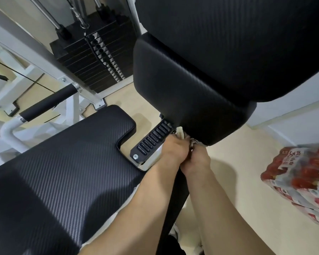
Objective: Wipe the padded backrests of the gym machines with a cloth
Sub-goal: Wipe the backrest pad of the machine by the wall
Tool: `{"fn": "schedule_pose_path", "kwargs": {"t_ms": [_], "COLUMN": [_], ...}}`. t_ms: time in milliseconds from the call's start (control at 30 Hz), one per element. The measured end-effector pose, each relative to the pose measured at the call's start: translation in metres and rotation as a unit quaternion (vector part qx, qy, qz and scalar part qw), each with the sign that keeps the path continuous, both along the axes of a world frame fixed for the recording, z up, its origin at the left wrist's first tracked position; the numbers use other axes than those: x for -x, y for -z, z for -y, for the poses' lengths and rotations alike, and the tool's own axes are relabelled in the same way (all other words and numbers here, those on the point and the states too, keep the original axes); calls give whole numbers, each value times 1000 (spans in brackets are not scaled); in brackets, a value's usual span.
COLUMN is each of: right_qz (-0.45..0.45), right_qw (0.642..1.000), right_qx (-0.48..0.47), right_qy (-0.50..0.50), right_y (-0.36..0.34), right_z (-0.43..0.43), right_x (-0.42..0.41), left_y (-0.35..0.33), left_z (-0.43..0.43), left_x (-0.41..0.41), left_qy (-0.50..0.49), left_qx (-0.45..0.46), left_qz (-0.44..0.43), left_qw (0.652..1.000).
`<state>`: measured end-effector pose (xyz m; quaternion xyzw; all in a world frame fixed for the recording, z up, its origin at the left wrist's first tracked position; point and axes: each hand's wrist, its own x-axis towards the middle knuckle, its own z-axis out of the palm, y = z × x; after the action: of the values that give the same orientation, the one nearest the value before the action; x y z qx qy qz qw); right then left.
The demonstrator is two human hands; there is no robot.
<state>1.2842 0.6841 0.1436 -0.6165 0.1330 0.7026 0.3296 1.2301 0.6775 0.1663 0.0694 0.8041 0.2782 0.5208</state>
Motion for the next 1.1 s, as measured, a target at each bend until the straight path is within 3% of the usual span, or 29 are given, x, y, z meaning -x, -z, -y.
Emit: {"fn": "schedule_pose_path", "kwargs": {"t_ms": [167, 333, 433, 533, 600, 767, 933, 1000, 1100], "right_qz": [-20, -77, -94, -84, -80, 16, 63, 50, 42], "right_qw": [999, 993, 988, 983, 983, 985, 981, 981, 977], "right_qx": [5, -3, -29, -48, -47, -29, -33, -17, 5], "right_qy": [-48, -92, -120, -155, -157, -171, -178, -187, -209], "right_y": [3, -17, -19, -20, -22, -37, -57, -61, -58], "right_z": [-14, -25, -27, -28, -28, -22, -19, -14, -4], "right_x": [46, 85, 100, 99, 93, 74, 71, 72, 68], "left_y": [11, 12, 19, 17, 15, 2, 1, -4, -12], "left_z": [-2, -20, -18, -14, -9, 2, -13, -26, -47], "left_x": [34, 78, 97, 101, 99, 81, 86, 100, 119], "left_qy": [-70, -154, -265, -375, -368, -312, -253, -296, -390], "left_qx": [-34, -68, -121, -171, -156, -140, -131, -118, -135], "left_qz": [-84, -113, -30, 164, 221, 268, 162, 141, 159], "left_qw": [993, 979, 956, 896, 889, 901, 945, 937, 897]}}
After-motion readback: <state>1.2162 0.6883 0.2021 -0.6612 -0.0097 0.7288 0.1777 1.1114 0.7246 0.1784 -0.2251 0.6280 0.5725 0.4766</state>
